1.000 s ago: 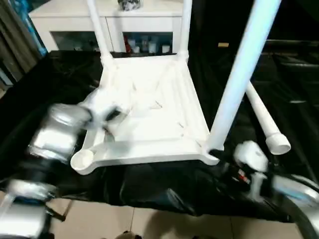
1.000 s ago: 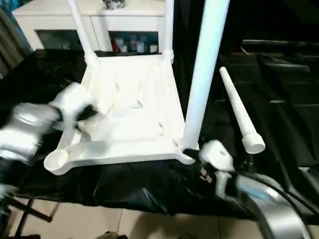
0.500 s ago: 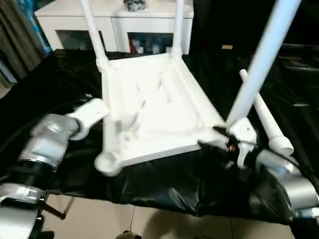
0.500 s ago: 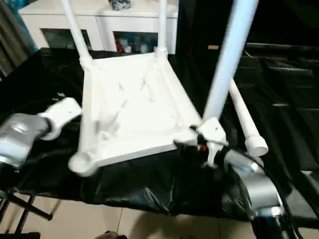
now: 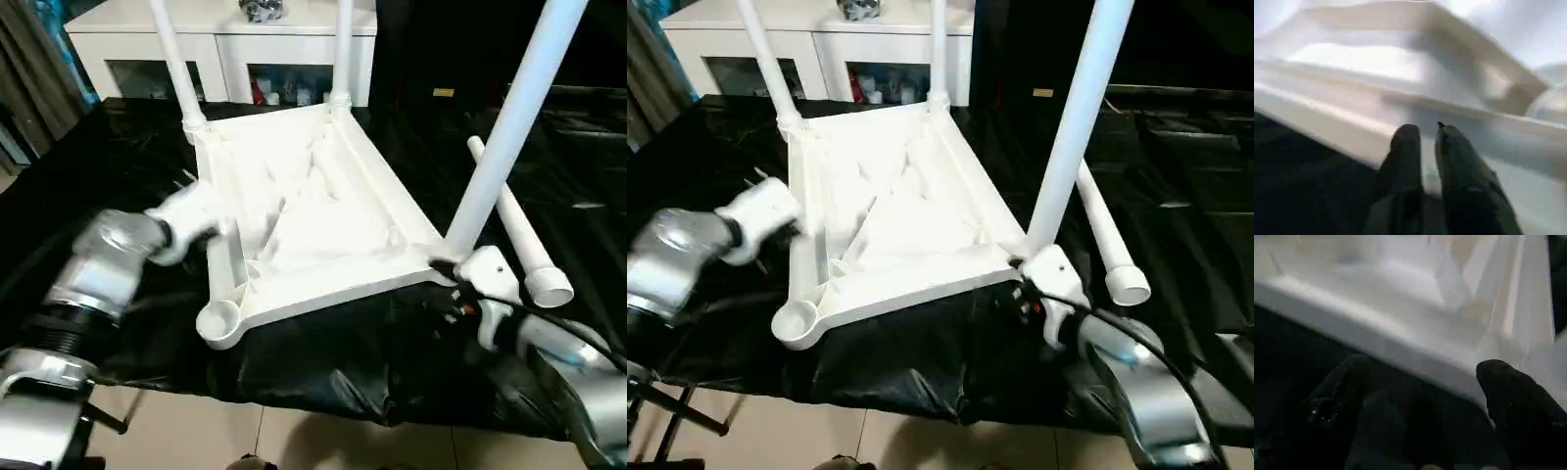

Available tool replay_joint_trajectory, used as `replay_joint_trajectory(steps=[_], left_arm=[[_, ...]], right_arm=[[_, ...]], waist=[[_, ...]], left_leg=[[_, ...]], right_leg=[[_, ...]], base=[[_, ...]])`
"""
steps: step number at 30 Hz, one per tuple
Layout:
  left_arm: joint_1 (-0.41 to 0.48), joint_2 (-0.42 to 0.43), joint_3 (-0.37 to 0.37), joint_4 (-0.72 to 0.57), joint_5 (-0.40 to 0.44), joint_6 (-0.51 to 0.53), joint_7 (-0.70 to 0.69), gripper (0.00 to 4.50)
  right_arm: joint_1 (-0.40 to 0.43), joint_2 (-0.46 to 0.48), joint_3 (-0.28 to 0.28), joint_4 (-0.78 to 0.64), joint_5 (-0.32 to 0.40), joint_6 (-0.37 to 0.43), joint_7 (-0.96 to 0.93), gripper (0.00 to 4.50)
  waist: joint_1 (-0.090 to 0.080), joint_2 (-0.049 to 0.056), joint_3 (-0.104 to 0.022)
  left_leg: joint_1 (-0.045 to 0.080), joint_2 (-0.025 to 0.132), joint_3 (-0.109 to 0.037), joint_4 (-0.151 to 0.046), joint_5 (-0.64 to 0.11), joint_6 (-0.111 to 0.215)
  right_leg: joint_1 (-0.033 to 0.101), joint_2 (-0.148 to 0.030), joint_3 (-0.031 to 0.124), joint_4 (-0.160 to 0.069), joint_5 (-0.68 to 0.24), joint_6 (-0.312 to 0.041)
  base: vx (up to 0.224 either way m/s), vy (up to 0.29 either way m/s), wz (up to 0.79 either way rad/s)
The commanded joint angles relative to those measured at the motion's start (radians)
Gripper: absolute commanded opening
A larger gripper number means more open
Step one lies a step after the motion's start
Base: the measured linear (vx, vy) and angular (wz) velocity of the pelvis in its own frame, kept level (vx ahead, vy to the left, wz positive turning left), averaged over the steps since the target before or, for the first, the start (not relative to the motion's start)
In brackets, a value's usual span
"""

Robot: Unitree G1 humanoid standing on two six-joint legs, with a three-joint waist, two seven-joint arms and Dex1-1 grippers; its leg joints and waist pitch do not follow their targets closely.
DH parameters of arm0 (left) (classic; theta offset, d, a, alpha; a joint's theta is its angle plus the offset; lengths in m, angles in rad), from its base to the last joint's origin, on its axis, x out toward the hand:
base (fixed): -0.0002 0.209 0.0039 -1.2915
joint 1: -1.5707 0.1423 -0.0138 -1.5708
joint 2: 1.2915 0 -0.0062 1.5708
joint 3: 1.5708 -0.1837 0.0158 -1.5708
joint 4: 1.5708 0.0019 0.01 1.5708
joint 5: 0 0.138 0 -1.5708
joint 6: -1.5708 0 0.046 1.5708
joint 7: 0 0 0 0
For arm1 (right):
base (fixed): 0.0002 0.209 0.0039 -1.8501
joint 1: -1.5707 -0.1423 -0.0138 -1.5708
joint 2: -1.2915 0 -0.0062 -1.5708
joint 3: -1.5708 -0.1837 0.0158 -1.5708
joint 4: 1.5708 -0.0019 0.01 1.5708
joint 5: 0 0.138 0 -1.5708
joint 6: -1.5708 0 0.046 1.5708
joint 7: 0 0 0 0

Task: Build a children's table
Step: Rotate table base

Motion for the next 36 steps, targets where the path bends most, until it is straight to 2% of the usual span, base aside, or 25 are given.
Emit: replay_joint_trajectory(steps=[1, 2, 5, 6, 8, 9, 12, 14, 15, 16, 18, 19, 20, 22, 23, 24, 26, 27, 28, 31, 32, 33, 35, 36], left_arm=[[0.006, 0.003, -0.025, 0.026, -0.009, -0.009, -0.034, 0.61], [0.006, 0.005, -0.036, 0.033, -0.007, -0.013, -0.048, 0.32], [-0.003, 0.01, -0.055, 0.053, 0.007, -0.017, -0.063, 0.22], [-0.005, 0.016, -0.066, 0.058, 0.017, -0.017, -0.078, 0.2], [-0.008, 0.027, -0.083, 0.067, 0.036, -0.016, -0.099, 0.03], [-0.01, 0.031, -0.09, 0.07, 0.039, -0.014, -0.114, 0.0], [-0.006, 0.052, -0.123, 0.057, 0.041, -0.008, -0.185, 0.0], [0.005, 0.075, -0.154, 0.03, 0.037, -0.005, -0.261, 0.0], [0.007, 0.081, -0.162, 0.022, 0.035, -0.006, -0.281, 0.0], [0.01, 0.086, -0.168, 0.012, 0.03, -0.009, -0.3, 0.0], [0.019, 0.092, -0.171, -0.022, 0.007, -0.003, -0.347, 0.0], [0.043, 0.1, -0.177, -0.094, -0.041, 0.0, -0.426, 0.0], [0.045, 0.101, -0.178, -0.097, -0.044, -0.001, -0.429, 0.0], [0.081, 0.102, -0.185, -0.191, -0.122, 0.001, -0.528, 0.0], [0.09, 0.097, -0.19, -0.219, -0.138, 0.017, -0.542, 0.0], [0.093, 0.094, -0.193, -0.229, -0.144, 0.024, -0.547, 0.0], [0.101, 0.069, -0.198, -0.264, -0.171, 0.049, -0.55, 0.0], [0.102, 0.029, -0.204, -0.289, -0.191, 0.066, -0.538, 0.0], [0.102, 0.029, -0.204, -0.289, -0.191, 0.066, -0.538, 0.0], [0.086, -0.046, -0.215, -0.27, -0.176, 0.045, -0.482, 0.0], [0.08, -0.067, -0.215, -0.259, -0.17, 0.041, -0.465, 0.0], [0.071, -0.096, -0.215, -0.244, -0.162, 0.033, -0.443, 0.0], [0.046, -0.168, -0.217, -0.216, -0.156, 0.034, -0.4, 0.0], [0.043, -0.177, -0.219, -0.217, -0.159, 0.041, -0.394, 0.0]], right_arm=[[0.008, -0.01, -0.015, -0.03, -0.01, 0.045, -0.012, 3.64], [0.01, -0.014, -0.017, -0.031, -0.021, 0.056, -0.022, 3.39], [-0.007, -0.004, -0.016, -0.009, -0.026, 0.061, -0.041, 3.2], [-0.016, -0.001, -0.009, 0.003, -0.032, 0.062, -0.051, 3.12], [-0.04, 0.008, 0.015, 0.044, -0.056, 0.045, -0.069, 2.91], [-0.056, 0.017, 0.027, 0.07, -0.064, 0.037, -0.075, 2.75], [-0.115, 0.052, 0.049, 0.158, -0.084, 0.017, -0.102, 2.67], [-0.172, 0.078, 0.077, 0.252, -0.114, -0.018, -0.121, 2.4], [-0.189, 0.085, 0.084, 0.279, -0.12, -0.029, -0.124, 2.33], [-0.205, 0.092, 0.088, 0.302, -0.124, -0.035, -0.126, 2.33], [-0.234, 0.106, 0.095, 0.345, -0.13, -0.051, -0.131, 2.12], [-0.276, 0.13, 0.102, 0.412, -0.135, -0.072, -0.14, 2.01], [-0.278, 0.131, 0.102, 0.415, -0.136, -0.073, -0.14, 2.01], [-0.327, 0.16, 0.111, 0.5, -0.148, -0.104, -0.149, 1.91], [-0.345, 0.171, 0.116, 0.525, -0.149, -0.113, -0.147, 1.78], [-0.354, 0.177, 0.118, 0.536, -0.15, -0.116, -0.147, 1.67], [-0.39, 0.2, 0.122, 0.58, -0.15, -0.134, -0.151, 1.56], [-0.425, 0.228, 0.127, 0.617, -0.152, -0.151, -0.16, 1.46], [-0.425, 0.228, 0.127, 0.617, -0.152, -0.151, -0.16, 1.33], [-0.465, 0.259, 0.142, 0.669, -0.16, -0.177, -0.163, 1.12], [-0.473, 0.265, 0.145, 0.682, -0.162, -0.185, -0.165, 1.12], [-0.482, 0.275, 0.147, 0.7, -0.165, -0.195, -0.168, 1.01], [-0.494, 0.294, 0.148, 0.731, -0.166, -0.215, -0.162, 0.76], [-0.497, 0.299, 0.147, 0.742, -0.168, -0.223, -0.159, 0.7]], waist=[[0.001, -0.002, -0.065], [0.001, -0.001, -0.064], [-0.003, -0.002, -0.062], [-0.004, -0.003, -0.062], [-0.006, 0.0, -0.061], [-0.007, 0.003, -0.062], [-0.011, -0.001, -0.062], [-0.015, -0.002, -0.063], [-0.023, 0.0, -0.062], [-0.026, -0.001, -0.061], [-0.026, 0.001, -0.061], [-0.029, 0.0, -0.061], [-0.028, 0.001, -0.064], [-0.034, 0.001, -0.062], [-0.035, 0.003, -0.062], [-0.035, 0.002, -0.063], [-0.036, 0.002, -0.062], [-0.04, -0.005, -0.06], [-0.039, -0.002, -0.061], [-0.041, -0.003, -0.059], [-0.042, -0.003, -0.06], [-0.04, -0.007, -0.06], [-0.042, -0.008, -0.061], [-0.041, -0.009, -0.063]], left_leg=[[0.019, 0.041, -0.027, -0.077, -0.228, 0.021], [0.019, 0.041, -0.027, -0.078, -0.226, 0.023], [0.019, 0.042, -0.028, -0.079, -0.241, 0.018], [0.02, 0.041, -0.028, -0.079, -0.248, 0.016], [0.02, 0.042, -0.028, -0.081, -0.253, 0.01], [0.022, 0.043, -0.03, -0.082, -0.26, 0.003], [0.021, 0.042, -0.029, -0.082, -0.264, -0.005], [0.022, 0.043, -0.03, -0.082, -0.252, -0.006], [0.018, 0.042, -0.03, -0.084, -0.249, -0.008], [0.018, 0.042, -0.028, -0.082, -0.248, -0.009], [0.022, 0.042, -0.025, -0.08, -0.25, -0.006], [0.017, 0.043, -0.026, -0.082, -0.237, -0.004], [0.02, 0.044, -0.026, -0.079, -0.234, -0.006], [0.017, 0.043, -0.025, -0.081, -0.229, -0.004], [0.022, 0.044, -0.023, -0.079, -0.23, -0.006], [0.022, 0.044, -0.021, -0.078, -0.225, -0.002], [0.02, 0.042, -0.019, -0.077, -0.217, 0.005], [0.019, 0.043, -0.018, -0.077, -0.219, 0.006], [0.02, 0.043, -0.019, -0.076, -0.223, 0.006], [0.019, 0.043, -0.02, -0.077, -0.233, 0.002], [0.022, 0.042, -0.018, -0.076, -0.234, 0.003], [0.02, 0.042, -0.019, -0.075, -0.226, 0.007], [0.017, 0.041, -0.019, -0.073, -0.203, 0.016], [0.016, 0.041, -0.018, -0.073, -0.196, 0.02]], right_leg=[[0.043, -0.05, 0.039, -0.065, -0.187, -0.207], [0.042, -0.051, 0.039, -0.065, -0.183, -0.209], [0.042, -0.052, 0.039, -0.067, -0.197, -0.212], [0.042, -0.052, 0.039, -0.07, -0.214, -0.207], [0.04, -0.052, 0.039, -0.07, -0.231, -0.204], [0.04, -0.053, 0.039, -0.069, -0.231, -0.208], [0.04, -0.054, 0.04, -0.066, -0.212, -0.219], [0.04, -0.056, 0.04, -0.062, -0.187, -0.233], [0.043, -0.056, 0.038, -0.06, -0.182, -0.241], [0.042, -0.054, 0.039, -0.061, -0.18, -0.242], [0.041, -0.055, 0.041, -0.061, -0.181, -0.249], [0.046, -0.056, 0.04, -0.058, -0.166, -0.257], [0.044, -0.057, 0.04, -0.055, -0.154, -0.262], [0.046, -0.057, 0.04, -0.054, -0.148, -0.272], [0.043, -0.054, 0.04, -0.055, -0.143, -0.278], [0.044, -0.052, 0.04, -0.052, -0.127, -0.284], [0.046, -0.051, 0.039, -0.051, -0.115, -0.288], [0.046, -0.051, 0.04, -0.051, -0.124, -0.289], [0.045, -0.054, 0.04, -0.052, -0.136, -0.29], [0.046, -0.052, 0.041, -0.055, -0.173, -0.275], [0.044, -0.05, 0.041, -0.057, -0.169, -0.275], [0.046, -0.051, 0.042, -0.057, -0.169, -0.273], [0.049, -0.05, 0.04, -0.055, -0.137, -0.275], [0.05, -0.05, 0.041, -0.054, -0.126, -0.276]], base=[[0.0, 0.0, 0.0], [0.0, 0.0, 0.0], [0.0, 0.0, 0.0], [0.0, 0.0, 0.0], [0.0, 0.0, 0.0], [0.0, 0.0, 0.0], [0.0, 0.0, 0.0], [0.0, 0.0, 0.0], [0.0, 0.0, 0.0], [0.0, 0.0, 0.0], [0.0, 0.0, 0.0], [0.0, 0.0, 0.0], [0.0, 0.0, 0.0], [0.0, 0.0, 0.0], [0.0, 0.0, 0.0], [0.0, 0.0, 0.0], [0.0, 0.0, 0.0], [0.0, 0.0, 0.0], [0.0, 0.0, 0.0], [0.0, 0.0, 0.0], [0.0, 0.0, 0.0], [0.0, 0.0, 0.0], [0.0, 0.0, 0.0], [0.0, 0.0, 0.0]])
